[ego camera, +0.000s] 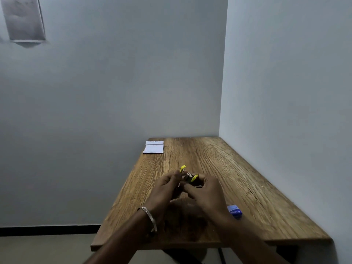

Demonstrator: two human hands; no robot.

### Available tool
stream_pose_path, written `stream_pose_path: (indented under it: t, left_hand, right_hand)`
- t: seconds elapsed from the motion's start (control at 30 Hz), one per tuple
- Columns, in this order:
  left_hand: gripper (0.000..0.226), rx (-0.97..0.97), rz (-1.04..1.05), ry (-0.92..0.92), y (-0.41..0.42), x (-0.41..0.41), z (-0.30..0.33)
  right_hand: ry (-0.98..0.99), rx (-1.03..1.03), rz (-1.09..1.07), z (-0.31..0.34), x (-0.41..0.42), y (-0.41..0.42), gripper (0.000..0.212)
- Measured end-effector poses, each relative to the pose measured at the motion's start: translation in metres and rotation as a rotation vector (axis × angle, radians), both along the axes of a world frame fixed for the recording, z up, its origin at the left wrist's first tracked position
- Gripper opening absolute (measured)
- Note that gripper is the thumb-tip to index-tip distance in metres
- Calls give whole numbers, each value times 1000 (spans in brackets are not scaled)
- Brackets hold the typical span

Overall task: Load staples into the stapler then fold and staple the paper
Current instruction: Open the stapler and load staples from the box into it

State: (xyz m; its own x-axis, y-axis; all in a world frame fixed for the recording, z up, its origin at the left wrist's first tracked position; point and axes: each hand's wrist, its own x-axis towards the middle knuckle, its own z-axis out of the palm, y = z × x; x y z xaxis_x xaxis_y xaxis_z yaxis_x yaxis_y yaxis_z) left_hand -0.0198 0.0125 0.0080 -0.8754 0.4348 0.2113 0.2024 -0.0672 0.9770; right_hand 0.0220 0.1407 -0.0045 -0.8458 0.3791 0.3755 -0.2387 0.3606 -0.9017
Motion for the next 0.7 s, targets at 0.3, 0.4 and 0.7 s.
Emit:
stream_pose_path:
  t: [0.3, 0.4, 0.7]
  left_hand:
    - [30, -82, 230, 291, 10, -1, 2]
    - [29, -254, 392, 425, 12, -4, 0]
    - [35, -356, 583, 317, 7, -19, 5]
  right_hand:
    - [184, 138, -39, 0, 4, -13, 8]
    - [193, 115, -71, -2, 3, -17, 5]
    - [261, 52, -162, -7, 9, -20, 11]
